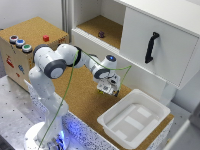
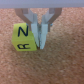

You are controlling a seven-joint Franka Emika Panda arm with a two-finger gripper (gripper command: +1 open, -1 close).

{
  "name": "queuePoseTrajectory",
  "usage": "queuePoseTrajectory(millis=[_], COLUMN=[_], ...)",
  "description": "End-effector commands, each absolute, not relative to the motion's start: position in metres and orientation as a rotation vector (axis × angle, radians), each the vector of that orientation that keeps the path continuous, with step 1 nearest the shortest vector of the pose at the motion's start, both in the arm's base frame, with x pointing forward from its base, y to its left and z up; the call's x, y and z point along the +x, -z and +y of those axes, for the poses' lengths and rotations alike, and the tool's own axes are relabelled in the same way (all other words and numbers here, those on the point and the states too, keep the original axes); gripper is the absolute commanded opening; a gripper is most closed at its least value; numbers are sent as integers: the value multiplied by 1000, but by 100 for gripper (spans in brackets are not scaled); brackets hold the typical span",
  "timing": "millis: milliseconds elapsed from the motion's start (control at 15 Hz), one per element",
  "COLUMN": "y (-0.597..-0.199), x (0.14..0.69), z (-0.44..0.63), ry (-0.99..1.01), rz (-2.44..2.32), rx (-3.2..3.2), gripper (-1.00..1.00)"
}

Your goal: Go slide the yellow block to the left

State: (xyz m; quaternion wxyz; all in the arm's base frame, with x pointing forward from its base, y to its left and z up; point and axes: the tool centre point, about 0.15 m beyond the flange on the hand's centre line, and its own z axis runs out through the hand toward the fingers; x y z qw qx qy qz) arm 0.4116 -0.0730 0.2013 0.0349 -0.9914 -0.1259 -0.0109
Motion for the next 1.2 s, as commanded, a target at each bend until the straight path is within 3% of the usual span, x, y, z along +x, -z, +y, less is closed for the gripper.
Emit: queuePoseTrajectory(millis=[0,600,1133], y=[-205,-205,-205], x=[402,381,394], z=[-23,52,111], ry=[34,-32,-58], rz=[-324,-339,-402], rx=[-3066,-3043,-3000], gripper=[-100,-100,-100])
